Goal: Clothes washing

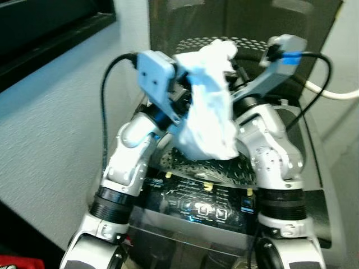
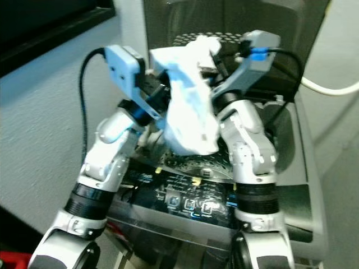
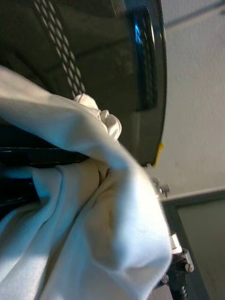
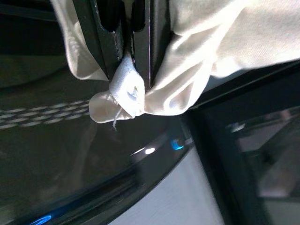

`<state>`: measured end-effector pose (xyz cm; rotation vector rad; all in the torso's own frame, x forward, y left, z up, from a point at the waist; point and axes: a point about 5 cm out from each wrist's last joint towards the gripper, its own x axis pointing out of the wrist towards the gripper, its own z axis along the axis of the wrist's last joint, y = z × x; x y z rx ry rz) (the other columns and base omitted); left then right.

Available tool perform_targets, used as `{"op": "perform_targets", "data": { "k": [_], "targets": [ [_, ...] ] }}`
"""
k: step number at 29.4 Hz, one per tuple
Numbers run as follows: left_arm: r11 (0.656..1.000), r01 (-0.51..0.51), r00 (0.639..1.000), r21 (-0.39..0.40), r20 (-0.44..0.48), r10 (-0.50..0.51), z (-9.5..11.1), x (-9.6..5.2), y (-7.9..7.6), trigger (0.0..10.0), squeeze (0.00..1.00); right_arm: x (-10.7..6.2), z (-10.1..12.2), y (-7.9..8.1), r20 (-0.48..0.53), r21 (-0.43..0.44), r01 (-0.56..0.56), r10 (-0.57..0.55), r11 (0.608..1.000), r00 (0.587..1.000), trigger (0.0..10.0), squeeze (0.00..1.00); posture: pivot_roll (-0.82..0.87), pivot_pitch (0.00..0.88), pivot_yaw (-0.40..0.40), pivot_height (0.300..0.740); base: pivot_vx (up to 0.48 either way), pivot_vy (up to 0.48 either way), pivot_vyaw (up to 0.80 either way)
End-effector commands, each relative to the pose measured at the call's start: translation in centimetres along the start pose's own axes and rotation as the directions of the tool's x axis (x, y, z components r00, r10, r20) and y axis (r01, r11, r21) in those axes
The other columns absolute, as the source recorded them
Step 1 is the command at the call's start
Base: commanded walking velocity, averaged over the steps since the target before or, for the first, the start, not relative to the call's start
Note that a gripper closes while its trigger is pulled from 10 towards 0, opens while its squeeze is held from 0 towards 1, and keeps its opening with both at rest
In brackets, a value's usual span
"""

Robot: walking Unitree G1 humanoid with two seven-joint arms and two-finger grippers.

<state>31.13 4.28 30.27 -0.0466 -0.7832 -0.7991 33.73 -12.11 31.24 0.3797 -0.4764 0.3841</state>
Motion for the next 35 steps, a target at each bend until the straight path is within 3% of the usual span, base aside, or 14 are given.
{"op": "perform_targets", "data": {
  "k": [1,2,3,4,5,13,18,26,27,29,30,35],
  "targets": [
    [0.998,0.061,0.998,-0.014,0.026,-0.06,0.5,0.3,-0.7,10.0,0.0,0.4,-0.1,0.7,-0.01,-0.027,-0.02,0.019,0.999,1.0,10.0,0.0,0.06,0.001,-0.008,0.74,0.0,0.0,0.0],
    [0.998,0.061,0.998,-0.014,0.026,-0.06,0.5,0.3,-0.7,10.0,0.0,0.4,-0.1,0.7,-0.01,-0.027,-0.02,0.019,0.999,1.0,10.0,0.0,0.06,0.001,-0.008,0.74,0.0,0.0,0.0],
    [0.996,0.088,0.996,-0.018,0.015,-0.088,0.3,0.3,-1.0,10.0,0.0,0.7,-0.6,0.2,-0.045,-0.095,0.021,-0.026,0.995,0.999,10.0,0.0,0.06,0.0,-0.011,0.74,0.0,0.0,0.0],
    [0.993,0.118,0.992,-0.005,-0.034,-0.118,-0.6,0.1,-1.3,10.0,0.0,1.0,-1.6,-1.0,-0.117,-0.245,0.079,-0.11,0.966,0.987,10.0,0.0,0.06,0.0,-0.012,0.74,0.0,0.0,0.0],
    [0.992,0.123,0.991,0.001,-0.051,-0.123,-0.9,0.1,-1.3,10.0,0.0,1.1,-1.9,-1.3,-0.134,-0.288,0.088,-0.131,0.953,0.982,10.0,0.0,0.06,0.0,-0.012,0.74,0.0,0.0,0.0],
    [0.994,0.058,0.976,0.088,-0.215,-0.038,-4.1,-1.3,0.9,10.0,0.0,1.2,-3.1,-1.9,-0.223,-0.41,0.073,-0.178,0.909,0.958,10.0,0.0,0.06,0.0,-0.021,0.74,0.0,0.0,0.0],
    [0.993,-0.03,0.945,0.112,-0.322,0.065,-6.7,-3.3,2.6,10.0,0.0,0.4,-4.5,-2.8,-0.297,-0.462,0.074,-0.232,0.884,0.926,10.0,0.0,0.06,0.001,-0.023,0.74,0.0,0.0,0.0],
    [1.0,-0.004,0.954,0.017,-0.3,0.009,-7.6,-3.0,1.3,10.0,0.0,-0.4,-5.0,-4.5,-0.308,-0.556,0.109,-0.326,0.824,0.893,10.0,0.0,0.05,0.006,-0.021,0.74,0.0,0.0,0.0],
    [1.0,0.005,0.952,0.005,-0.305,-0.003,-7.9,-3.0,1.0,10.0,0.01,-0.6,-5.2,-4.6,-0.318,-0.569,0.102,-0.333,0.816,0.888,10.0,0.11,0.05,0.006,-0.021,0.74,0.0,0.0,0.0],
    [1.0,0.011,0.951,0.002,-0.309,-0.01,-8.2,-3.0,0.9,10.0,0.01,-0.7,-5.3,-4.7,-0.325,-0.579,0.096,-0.337,0.81,0.884,10.0,0.11,0.05,0.006,-0.021,0.74,0.0,0.0,0.0],
    [1.0,0.018,0.942,0.012,-0.335,-0.013,-8.9,-3.2,0.7,10.0,1.0,-1.0,-5.6,-4.9,-0.343,-0.582,0.093,-0.347,0.808,0.873,10.0,1.0,0.04,0.01,-0.013,0.74,0.0,0.0,0.0],
    [0.999,0.012,0.928,0.043,-0.373,0.005,-9.7,-3.5,1.0,10.0,1.0,-1.3,-5.7,-5.2,-0.36,-0.585,0.095,-0.363,0.805,0.859,10.0,1.0,0.03,0.01,-0.014,0.74,0.0,0.0,0.0]
  ]
}}
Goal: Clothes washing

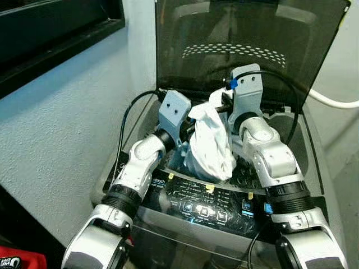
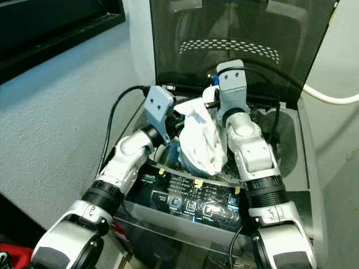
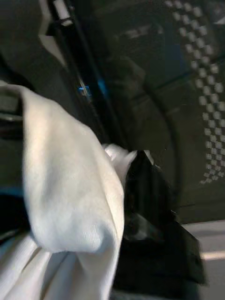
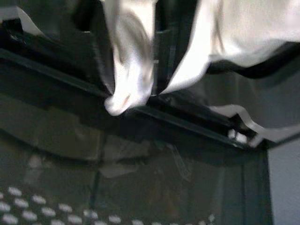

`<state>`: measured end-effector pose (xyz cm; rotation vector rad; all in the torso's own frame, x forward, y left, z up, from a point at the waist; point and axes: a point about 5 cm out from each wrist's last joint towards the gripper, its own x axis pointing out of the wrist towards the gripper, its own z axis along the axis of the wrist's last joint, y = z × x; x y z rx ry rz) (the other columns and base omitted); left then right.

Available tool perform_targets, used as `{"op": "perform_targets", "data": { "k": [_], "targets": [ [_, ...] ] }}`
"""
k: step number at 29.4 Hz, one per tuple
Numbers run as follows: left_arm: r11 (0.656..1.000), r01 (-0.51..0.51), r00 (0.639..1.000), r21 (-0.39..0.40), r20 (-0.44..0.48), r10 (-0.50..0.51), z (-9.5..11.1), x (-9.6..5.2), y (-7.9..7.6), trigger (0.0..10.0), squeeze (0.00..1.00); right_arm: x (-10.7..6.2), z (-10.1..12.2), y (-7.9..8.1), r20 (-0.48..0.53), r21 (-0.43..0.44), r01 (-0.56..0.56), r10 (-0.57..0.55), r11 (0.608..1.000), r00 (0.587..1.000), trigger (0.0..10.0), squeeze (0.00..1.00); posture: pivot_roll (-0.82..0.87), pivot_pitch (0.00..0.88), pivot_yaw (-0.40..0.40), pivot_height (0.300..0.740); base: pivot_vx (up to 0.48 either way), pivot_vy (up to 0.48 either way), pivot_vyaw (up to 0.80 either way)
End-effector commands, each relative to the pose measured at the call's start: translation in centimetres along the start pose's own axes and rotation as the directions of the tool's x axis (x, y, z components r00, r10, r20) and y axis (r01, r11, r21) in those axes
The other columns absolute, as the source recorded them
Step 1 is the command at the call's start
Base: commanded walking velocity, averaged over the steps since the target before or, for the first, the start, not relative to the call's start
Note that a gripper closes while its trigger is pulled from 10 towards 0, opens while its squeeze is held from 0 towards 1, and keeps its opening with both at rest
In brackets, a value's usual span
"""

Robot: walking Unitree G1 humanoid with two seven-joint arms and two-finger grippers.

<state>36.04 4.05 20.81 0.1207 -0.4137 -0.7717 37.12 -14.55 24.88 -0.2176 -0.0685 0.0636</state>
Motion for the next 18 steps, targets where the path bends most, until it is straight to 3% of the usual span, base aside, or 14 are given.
{"op": "perform_targets", "data": {
  "k": [1,2,7,8,10,13,16,17,18],
  "targets": [
    [0.998,-0.017,1.0,0.055,-0.017,0.018,0.0,0.1,0.5,10.0,1.0,-0.2,-0.4,0.1,-0.024,-0.007,-0.001,0.001,1.0,1.0,10.0,1.0,0.03,0.011,-0.014,0.74,0.0,0.0,0.0],
    [0.998,-0.017,1.0,0.055,-0.017,0.018,0.0,0.1,0.5,10.0,1.0,-0.2,-0.4,0.1,-0.024,-0.007,-0.001,0.001,1.0,1.0,10.0,1.0,0.03,0.011,-0.014,0.74,0.0,0.0,0.0],
    [0.977,-0.024,0.972,0.212,-0.225,0.072,-1.9,-0.4,1.7,10.0,1.0,-0.2,-0.8,-0.6,-0.056,-0.03,0.011,-0.012,1.0,0.998,10.0,1.0,0.03,0.011,-0.018,0.74,0.0,0.0,0.0],
    [0.977,-0.024,0.972,0.212,-0.225,0.072,-1.9,-0.4,1.7,10.0,1.0,-0.2,-0.8,-0.6,-0.056,-0.03,0.011,-0.012,1.0,0.998,10.0,1.0,0.03,0.011,-0.018,0.74,0.0,0.0,0.0],
    [0.962,0.018,0.955,0.272,-0.291,0.064,-2.4,-0.5,2.0,10.0,1.0,-0.3,-1.3,-1.2,-0.095,-0.113,0.001,-0.012,0.994,0.995,10.0,1.0,0.03,0.013,-0.017,0.74,0.0,0.0,0.0],
    [0.953,0.043,0.949,0.301,-0.31,0.054,-2.4,-0.4,2.1,10.0,1.0,-0.4,-1.5,-1.4,-0.112,-0.154,-0.011,-0.007,0.988,0.994,10.0,1.0,0.03,0.014,-0.017,0.74,0.0,0.0,0.0],
    [0.923,0.155,0.937,0.351,-0.347,-0.026,-2.2,-0.1,1.8,10.0,1.0,-0.6,-1.8,-2.1,-0.131,-0.177,-0.001,-0.022,0.984,0.991,10.0,1.0,0.03,0.014,-0.016,0.74,0.0,0.0,0.0],
    [0.899,0.261,0.913,0.351,-0.394,-0.111,-2.4,-0.1,1.3,10.0,1.0,-0.7,-1.9,-2.5,-0.134,-0.176,0.005,-0.029,0.984,0.991,10.0,1.0,0.03,0.012,-0.013,0.74,0.0,0.0,0.0],
    [0.899,0.261,0.913,0.351,-0.394,-0.111,-2.4,-0.1,1.3,10.0,1.0,-0.7,-1.9,-2.5,-0.134,-0.176,0.005,-0.029,0.984,0.991,10.0,1.0,0.03,0.012,-0.013,0.74,0.0,0.0,0.0]
  ]
}}
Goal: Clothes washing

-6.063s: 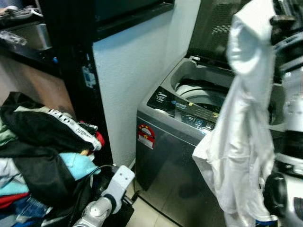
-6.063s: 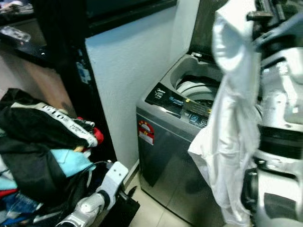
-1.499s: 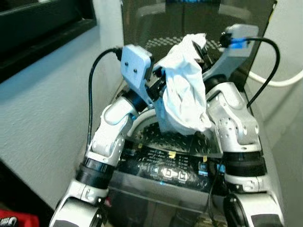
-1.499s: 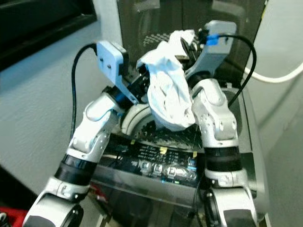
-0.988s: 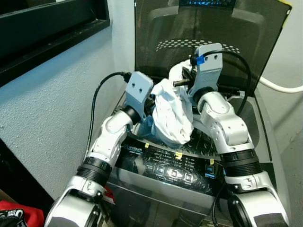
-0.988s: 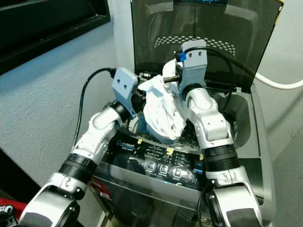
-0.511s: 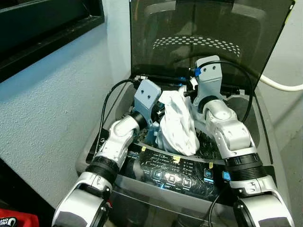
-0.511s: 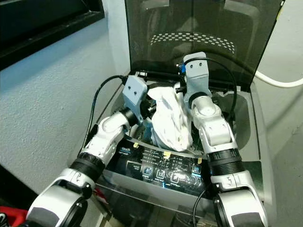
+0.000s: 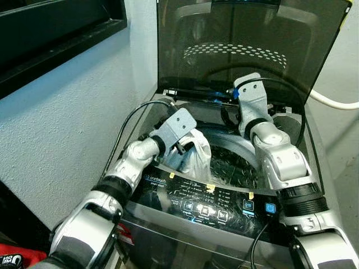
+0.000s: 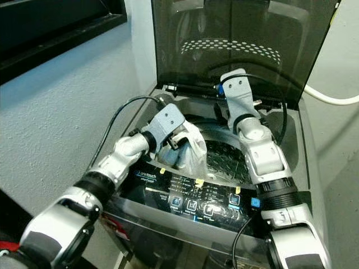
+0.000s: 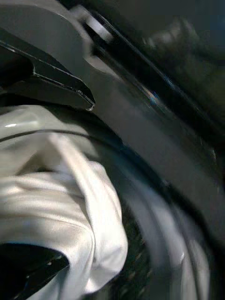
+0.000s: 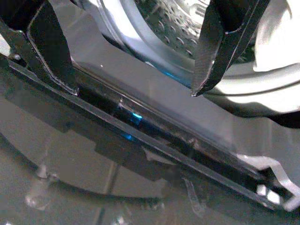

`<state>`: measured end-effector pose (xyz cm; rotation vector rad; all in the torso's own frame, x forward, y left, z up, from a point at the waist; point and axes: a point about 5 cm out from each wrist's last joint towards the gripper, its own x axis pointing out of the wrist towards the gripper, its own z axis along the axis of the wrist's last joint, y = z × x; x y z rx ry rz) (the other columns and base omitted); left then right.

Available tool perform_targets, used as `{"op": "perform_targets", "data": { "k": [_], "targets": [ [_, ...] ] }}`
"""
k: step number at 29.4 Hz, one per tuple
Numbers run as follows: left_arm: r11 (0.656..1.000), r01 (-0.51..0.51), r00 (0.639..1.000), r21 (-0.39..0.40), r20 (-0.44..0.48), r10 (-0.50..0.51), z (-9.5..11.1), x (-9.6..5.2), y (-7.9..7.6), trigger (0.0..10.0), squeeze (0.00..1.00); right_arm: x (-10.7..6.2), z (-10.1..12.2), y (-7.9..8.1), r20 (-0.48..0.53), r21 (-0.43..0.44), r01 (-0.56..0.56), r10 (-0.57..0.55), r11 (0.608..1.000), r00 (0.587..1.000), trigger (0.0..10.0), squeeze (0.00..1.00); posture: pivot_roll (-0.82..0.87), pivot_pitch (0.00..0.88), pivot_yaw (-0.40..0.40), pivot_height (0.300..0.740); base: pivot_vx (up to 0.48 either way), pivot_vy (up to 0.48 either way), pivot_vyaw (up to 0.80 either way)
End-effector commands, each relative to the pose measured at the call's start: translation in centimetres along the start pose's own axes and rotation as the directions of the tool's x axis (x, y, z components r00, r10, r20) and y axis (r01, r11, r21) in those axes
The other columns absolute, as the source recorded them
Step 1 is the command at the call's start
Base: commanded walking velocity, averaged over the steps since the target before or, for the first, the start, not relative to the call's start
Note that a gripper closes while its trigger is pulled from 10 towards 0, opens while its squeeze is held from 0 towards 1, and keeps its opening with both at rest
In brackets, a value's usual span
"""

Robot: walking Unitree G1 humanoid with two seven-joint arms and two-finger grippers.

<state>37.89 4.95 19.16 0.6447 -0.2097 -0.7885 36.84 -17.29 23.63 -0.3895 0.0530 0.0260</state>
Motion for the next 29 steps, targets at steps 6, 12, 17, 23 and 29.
{"op": "perform_targets", "data": {
  "k": [6,12,17,23,29],
  "targets": [
    [0.941,0.311,0.95,0.131,-0.085,-0.301,0.1,-0.1,-1.3,10.0,1.0,-0.3,0.2,-0.4,-0.001,0.005,-0.002,0.002,1.0,1.0,10.0,1.0,0.03,0.01,-0.003,0.74,0.0,0.0,0.0],
    [0.921,0.325,0.946,0.214,-0.093,-0.312,1.8,-0.1,0.8,10.0,0.0,-0.6,1.1,-0.3,0.056,0.087,-0.038,0.033,0.995,0.998,10.0,0.0,0.02,0.01,0.01,0.74,0.0,0.0,0.0],
    [0.901,0.225,0.971,0.371,-0.161,-0.177,1.8,-0.4,3.0,10.0,0.0,-0.8,1.7,-0.8,0.106,0.152,-0.043,0.027,0.987,0.994,10.0,0.0,0.02,0.009,0.008,0.74,0.0,0.0,0.0],
    [0.985,0.017,0.992,0.172,0.119,-0.038,4.4,-0.6,3.6,10.0,0.0,-0.9,2.2,-1.2,0.17,0.21,-0.052,0.016,0.976,0.985,10.0,0.0,0.03,0.007,0.004,0.74,0.0,0.0,0.0],
    [0.96,-0.124,0.911,-0.251,0.356,0.21,5.8,-1.2,2.5,10.0,0.0,-1.8,3.6,-1.5,0.37,0.437,-0.166,-0.009,0.884,0.929,10.0,0.0,0.03,0.007,0.005,0.74,0.0,0.0,0.0]
  ]
}}
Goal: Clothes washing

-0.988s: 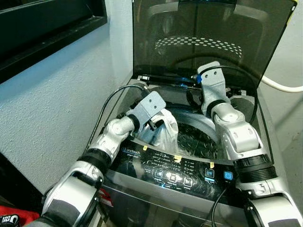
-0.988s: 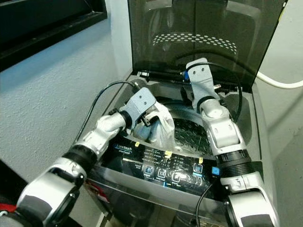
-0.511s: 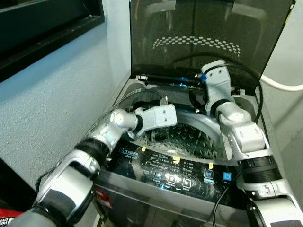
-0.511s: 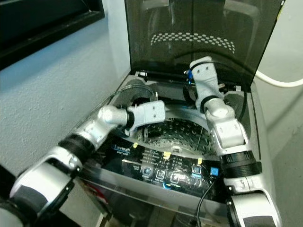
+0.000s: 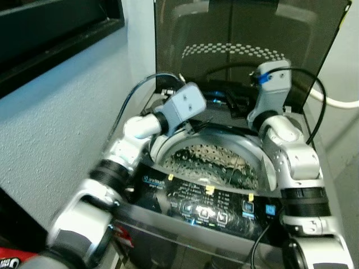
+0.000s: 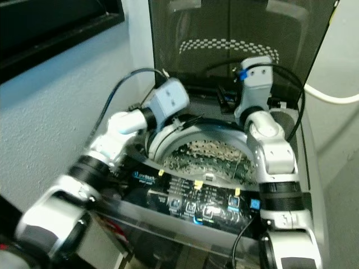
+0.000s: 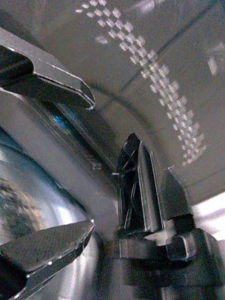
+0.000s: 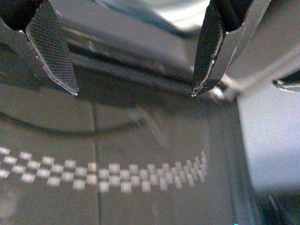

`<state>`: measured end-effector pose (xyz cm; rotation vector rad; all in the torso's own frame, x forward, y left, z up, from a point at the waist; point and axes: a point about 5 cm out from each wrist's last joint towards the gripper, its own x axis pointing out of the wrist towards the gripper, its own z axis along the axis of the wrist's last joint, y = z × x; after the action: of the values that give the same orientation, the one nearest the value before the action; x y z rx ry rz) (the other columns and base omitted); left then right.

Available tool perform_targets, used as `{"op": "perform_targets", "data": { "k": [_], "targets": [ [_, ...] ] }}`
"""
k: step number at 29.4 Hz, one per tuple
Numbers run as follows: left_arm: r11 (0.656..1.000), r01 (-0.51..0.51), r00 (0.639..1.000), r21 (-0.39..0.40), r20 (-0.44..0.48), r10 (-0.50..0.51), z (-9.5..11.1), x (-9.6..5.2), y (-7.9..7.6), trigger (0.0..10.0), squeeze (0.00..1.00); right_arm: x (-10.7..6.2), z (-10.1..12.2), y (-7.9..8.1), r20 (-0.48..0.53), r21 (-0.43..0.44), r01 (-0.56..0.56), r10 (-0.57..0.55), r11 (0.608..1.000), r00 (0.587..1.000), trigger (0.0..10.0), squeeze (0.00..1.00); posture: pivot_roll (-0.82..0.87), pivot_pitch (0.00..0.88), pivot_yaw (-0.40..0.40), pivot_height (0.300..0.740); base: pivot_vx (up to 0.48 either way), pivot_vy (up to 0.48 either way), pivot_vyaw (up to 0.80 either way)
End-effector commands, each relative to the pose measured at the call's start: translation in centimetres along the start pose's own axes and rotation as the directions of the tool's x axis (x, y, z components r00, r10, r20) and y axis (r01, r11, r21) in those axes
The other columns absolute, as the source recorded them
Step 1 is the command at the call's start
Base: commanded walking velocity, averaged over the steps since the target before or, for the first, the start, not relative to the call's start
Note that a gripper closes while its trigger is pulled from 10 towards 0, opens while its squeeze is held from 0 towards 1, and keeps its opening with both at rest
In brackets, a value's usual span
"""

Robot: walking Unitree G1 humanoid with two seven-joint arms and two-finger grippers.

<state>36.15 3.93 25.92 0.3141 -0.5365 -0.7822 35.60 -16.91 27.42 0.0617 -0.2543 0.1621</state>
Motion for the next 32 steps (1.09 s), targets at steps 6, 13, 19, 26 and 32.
{"op": "perform_targets", "data": {
  "k": [6,13,19,26,32],
  "targets": [
    [0.982,-0.118,0.992,-0.144,0.023,0.123,-0.7,-1.1,-0.7,10.0,0.0,-0.8,0.6,-0.2,0.1,0.144,-0.037,0.023,0.989,0.995,10.0,0.0,0.03,0.012,0.003,0.74,-0.081,0.0,0.0],
    [0.969,-0.161,0.986,-0.188,0.011,0.166,-0.9,-1.6,-1.7,10.0,0.0,-1.1,0.9,0.7,0.154,0.212,-0.113,0.081,0.971,0.985,10.0,0.0,0.04,0.018,-0.001,0.74,-0.335,0.0,0.0],
    [0.961,-0.2,0.979,-0.191,-0.011,0.201,-1.1,-2.1,-1.0,10.0,0.0,-1.1,0.8,0.9,0.167,0.221,-0.132,0.096,0.966,0.981,10.0,0.0,0.03,0.021,-0.006,0.74,-0.344,0.0,0.0],
    [0.958,-0.213,0.977,-0.193,-0.01,0.215,-0.8,-2.3,-1.0,10.0,0.0,-1.2,0.7,1.2,0.166,0.229,-0.167,0.131,0.959,0.977,10.0,0.0,0.03,0.022,-0.01,0.74,-0.342,0.0,0.0],
    [0.956,-0.219,0.975,-0.193,-0.013,0.221,-0.8,-2.5,-0.9,10.0,0.0,-1.3,0.1,1.4,0.142,0.215,-0.181,0.153,0.96,0.978,10.0,0.0,0.03,0.023,-0.012,0.74,-0.338,0.0,0.0]
  ]
}}
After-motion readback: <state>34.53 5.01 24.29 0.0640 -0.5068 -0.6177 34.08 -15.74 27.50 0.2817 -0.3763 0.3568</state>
